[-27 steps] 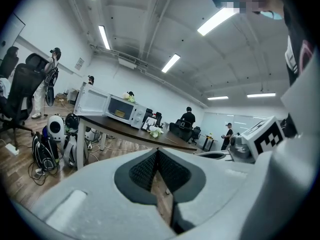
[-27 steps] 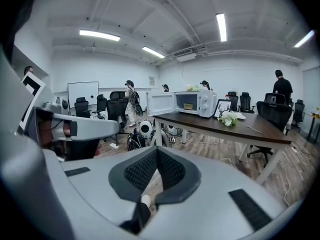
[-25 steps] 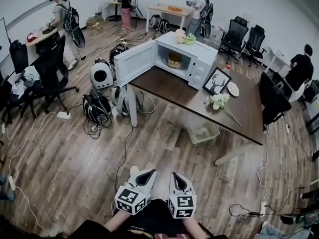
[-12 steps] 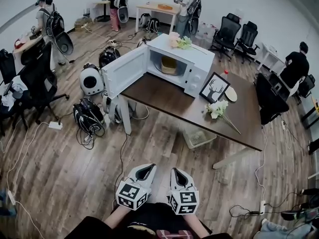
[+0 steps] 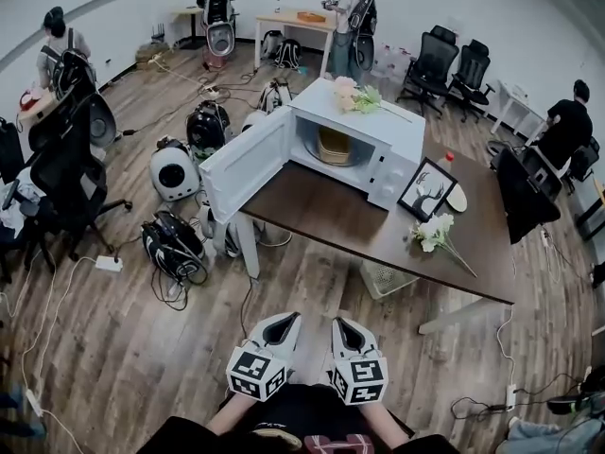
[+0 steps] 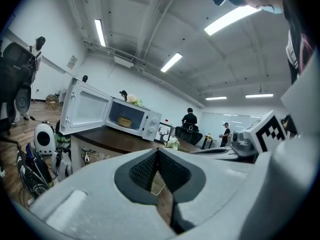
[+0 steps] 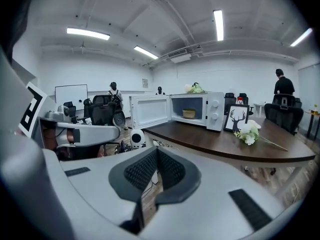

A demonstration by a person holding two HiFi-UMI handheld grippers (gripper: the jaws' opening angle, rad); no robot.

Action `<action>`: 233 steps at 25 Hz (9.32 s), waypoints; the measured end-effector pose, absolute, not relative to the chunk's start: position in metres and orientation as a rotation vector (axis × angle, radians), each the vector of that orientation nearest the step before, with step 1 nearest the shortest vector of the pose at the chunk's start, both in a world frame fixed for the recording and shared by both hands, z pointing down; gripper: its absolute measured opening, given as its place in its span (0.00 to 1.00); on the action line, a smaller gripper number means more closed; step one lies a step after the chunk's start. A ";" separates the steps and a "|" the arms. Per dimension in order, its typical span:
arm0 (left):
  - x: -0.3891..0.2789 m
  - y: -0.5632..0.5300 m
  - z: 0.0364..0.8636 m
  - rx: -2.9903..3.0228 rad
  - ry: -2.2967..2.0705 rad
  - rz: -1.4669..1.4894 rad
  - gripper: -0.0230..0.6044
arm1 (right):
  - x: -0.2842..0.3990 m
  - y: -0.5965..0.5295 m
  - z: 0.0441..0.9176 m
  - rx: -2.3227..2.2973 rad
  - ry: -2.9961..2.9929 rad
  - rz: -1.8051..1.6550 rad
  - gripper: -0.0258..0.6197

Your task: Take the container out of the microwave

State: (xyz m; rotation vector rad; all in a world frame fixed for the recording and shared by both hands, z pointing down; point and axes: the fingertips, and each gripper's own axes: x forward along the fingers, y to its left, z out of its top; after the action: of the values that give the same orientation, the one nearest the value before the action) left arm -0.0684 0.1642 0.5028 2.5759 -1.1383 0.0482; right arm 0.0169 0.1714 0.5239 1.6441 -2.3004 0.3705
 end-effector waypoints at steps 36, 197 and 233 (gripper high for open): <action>-0.040 -0.028 0.517 2.526 -1.194 0.142 0.05 | 0.040 -0.024 0.547 1.568 -2.345 0.457 0.05; -0.018 -0.220 0.509 2.434 -1.355 0.078 0.05 | 0.034 -0.262 0.533 0.737 -1.962 -0.325 0.09; 0.008 -0.177 0.522 2.403 -1.384 0.084 0.05 | 0.049 -0.162 0.561 0.645 -2.009 -0.207 0.09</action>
State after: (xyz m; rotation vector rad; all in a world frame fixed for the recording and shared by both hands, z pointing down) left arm 0.0081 -0.1767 0.5222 2.4030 -1.3835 0.0841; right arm 0.0492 -0.1623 0.5605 0.6449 -2.0091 -0.2069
